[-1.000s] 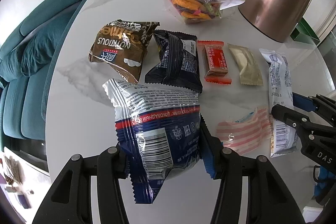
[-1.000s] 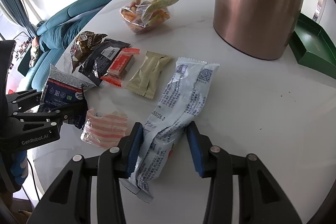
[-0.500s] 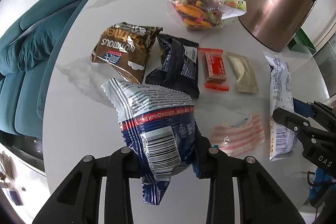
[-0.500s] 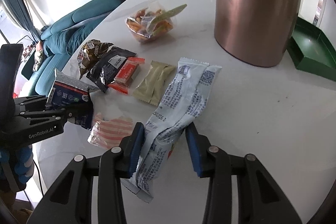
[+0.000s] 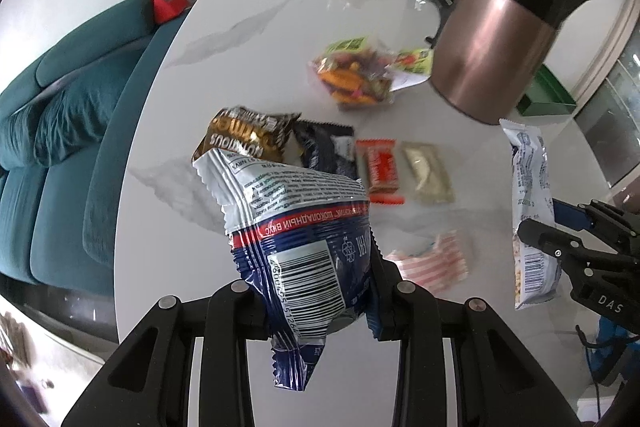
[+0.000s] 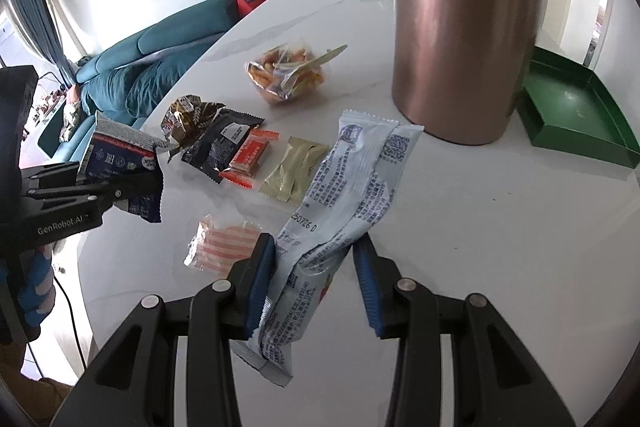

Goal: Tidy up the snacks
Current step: 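Carry the blue bag and white wrapper with both tools over the green tray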

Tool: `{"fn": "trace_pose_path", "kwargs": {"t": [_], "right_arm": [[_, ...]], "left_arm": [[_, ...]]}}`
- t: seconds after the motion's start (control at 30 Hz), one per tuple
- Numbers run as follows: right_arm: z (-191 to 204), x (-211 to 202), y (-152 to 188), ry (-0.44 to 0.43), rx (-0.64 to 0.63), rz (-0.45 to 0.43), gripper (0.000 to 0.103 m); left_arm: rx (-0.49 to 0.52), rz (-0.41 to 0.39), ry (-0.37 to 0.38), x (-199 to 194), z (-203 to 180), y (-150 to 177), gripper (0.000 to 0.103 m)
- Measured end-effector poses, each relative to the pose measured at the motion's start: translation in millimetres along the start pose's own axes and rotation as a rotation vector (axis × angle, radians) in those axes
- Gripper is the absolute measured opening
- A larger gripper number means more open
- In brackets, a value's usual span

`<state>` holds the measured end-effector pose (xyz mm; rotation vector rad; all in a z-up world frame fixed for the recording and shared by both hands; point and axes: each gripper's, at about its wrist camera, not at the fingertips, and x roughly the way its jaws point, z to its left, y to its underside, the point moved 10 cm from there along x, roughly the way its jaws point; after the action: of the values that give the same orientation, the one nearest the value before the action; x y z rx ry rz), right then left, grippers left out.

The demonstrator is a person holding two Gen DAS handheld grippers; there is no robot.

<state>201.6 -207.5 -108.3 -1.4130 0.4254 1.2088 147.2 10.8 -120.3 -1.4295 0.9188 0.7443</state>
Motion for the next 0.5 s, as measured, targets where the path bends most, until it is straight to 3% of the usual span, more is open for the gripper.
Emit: {"fn": "trace_pose_path", "kwargs": {"t": [0.3,0.5], "right_arm": [[-31,-29,13,-0.024,-0.004,-0.012,0.063],[-89,-50,28,-0.056,-0.011,0.002,0.063]], "left_arm": [[0.043,-0.001,0.005,-10,-50,1,0.029],[0.044,0.017,-0.004,-4,-109,-2,0.029]]}}
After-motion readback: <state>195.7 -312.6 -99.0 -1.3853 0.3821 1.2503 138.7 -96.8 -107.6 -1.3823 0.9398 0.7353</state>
